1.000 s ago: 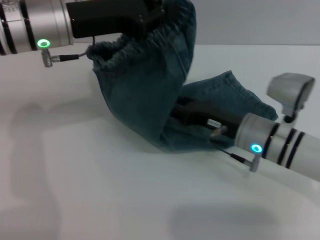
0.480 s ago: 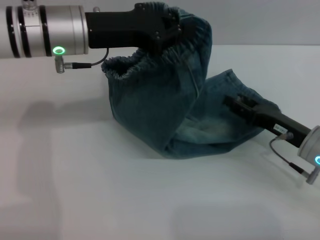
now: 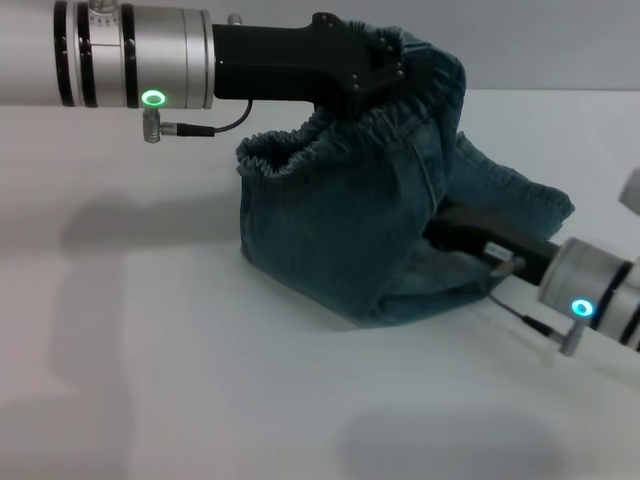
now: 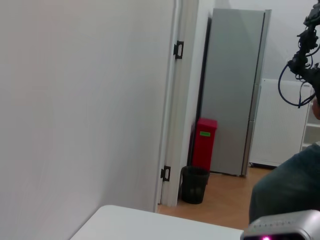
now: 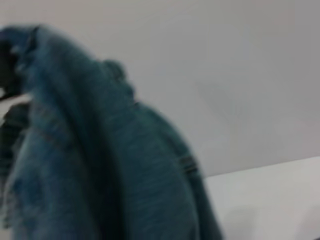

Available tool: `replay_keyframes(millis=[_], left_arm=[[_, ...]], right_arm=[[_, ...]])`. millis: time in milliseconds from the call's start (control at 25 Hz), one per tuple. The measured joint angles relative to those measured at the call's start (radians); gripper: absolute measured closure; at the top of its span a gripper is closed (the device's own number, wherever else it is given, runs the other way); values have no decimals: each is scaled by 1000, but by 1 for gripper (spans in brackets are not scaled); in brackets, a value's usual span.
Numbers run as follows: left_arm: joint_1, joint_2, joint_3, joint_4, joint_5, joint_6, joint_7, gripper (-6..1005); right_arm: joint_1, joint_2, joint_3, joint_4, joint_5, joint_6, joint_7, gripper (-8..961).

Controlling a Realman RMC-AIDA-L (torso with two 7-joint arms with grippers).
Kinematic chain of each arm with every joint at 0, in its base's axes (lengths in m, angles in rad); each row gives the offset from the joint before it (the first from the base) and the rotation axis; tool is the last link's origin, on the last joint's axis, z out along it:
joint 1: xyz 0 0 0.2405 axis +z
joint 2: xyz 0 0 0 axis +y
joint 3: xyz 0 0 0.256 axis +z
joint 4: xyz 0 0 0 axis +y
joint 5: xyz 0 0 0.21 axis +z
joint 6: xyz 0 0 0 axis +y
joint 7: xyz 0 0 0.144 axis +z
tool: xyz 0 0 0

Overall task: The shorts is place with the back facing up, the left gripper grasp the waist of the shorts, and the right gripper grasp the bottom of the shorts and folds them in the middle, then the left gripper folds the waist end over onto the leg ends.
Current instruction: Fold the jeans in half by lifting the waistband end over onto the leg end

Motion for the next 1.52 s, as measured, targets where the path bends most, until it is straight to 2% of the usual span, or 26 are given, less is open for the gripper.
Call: replay_keyframes(millis=[440, 720, 960, 1160, 1520], left_arm=[[-6, 1, 1, 0, -1, -23, -4, 955], [-14, -1, 13, 0, -1, -32, -3, 956], [-15, -1, 15, 0, -1, -36, -5, 956], [-13, -1, 48, -2, 5, -44, -6, 955], [-4, 1, 93, 0, 10, -69, -6, 955]], right_arm=[[66, 0, -2, 87, -152, -23, 37, 386], [153, 3, 0, 141, -175, -30, 38, 387], [175, 4, 7, 145, -175, -32, 41, 387], [131, -2, -1, 108, -177, 2, 61, 387], [-31, -4, 36, -61, -151, 25, 87, 387]])
